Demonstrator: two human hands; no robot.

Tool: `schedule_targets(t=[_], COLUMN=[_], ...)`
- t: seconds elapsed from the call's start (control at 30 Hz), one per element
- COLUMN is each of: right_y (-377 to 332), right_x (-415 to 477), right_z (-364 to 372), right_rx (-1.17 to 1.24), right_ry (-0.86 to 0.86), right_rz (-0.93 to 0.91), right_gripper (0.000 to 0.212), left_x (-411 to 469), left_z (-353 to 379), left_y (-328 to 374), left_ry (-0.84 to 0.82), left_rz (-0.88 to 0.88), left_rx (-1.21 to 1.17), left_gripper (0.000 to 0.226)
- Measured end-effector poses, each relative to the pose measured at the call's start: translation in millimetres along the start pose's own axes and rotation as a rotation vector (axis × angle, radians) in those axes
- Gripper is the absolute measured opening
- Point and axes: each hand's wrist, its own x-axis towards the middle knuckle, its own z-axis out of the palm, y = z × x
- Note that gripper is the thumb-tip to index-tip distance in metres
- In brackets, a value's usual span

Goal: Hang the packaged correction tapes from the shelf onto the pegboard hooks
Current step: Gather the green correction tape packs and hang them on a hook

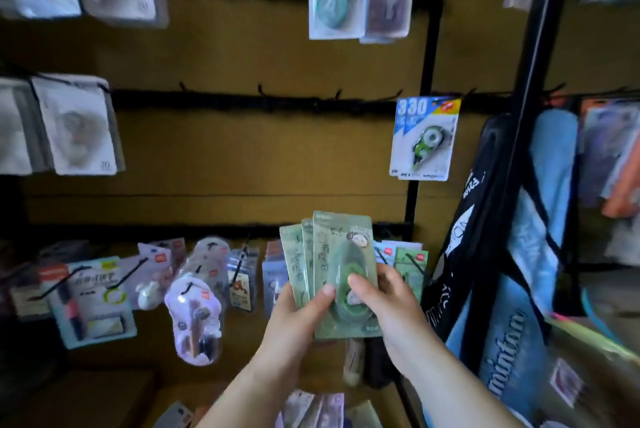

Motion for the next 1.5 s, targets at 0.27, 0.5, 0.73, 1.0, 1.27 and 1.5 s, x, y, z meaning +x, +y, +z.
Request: schedule_targets(t=[0.27,0.5,0.73,1.0,1.27,1.5], right_y=[-108,-151,-171,-241,-320,-343], right_x=[35,60,91,113,106,121], right_z=[-10,-12,-16,-22,-33,-37], right_rx=[0.156,0.283,0.217,0.13,-0.121,-0.183], right_ry=[0.009,-0.206,-0.211,0.048,0.283,0.341], right_rz=[-0.096,-0.169,-0.218,-0.429,-0.582,-0.606], right_gripper=[0.014,0.021,0.023,0.012,0.017,0.035], left_x=[41,82,116,129,124,132], left_z=[50,69,64,55,65,71], left_y=[91,121,135,159,171,172], left_ry=[-0.09,-0.263,-0.184,-0.158,-0.199,-0.197], left_rz=[0.197,0.155,0.13,0.234,0.277,0.286], left_rx=[0.115,-0.07,-0.069,0.012,-0.007,0.011], left_gripper=[0.021,0.044,0.019,0.017,0.016,0.018])
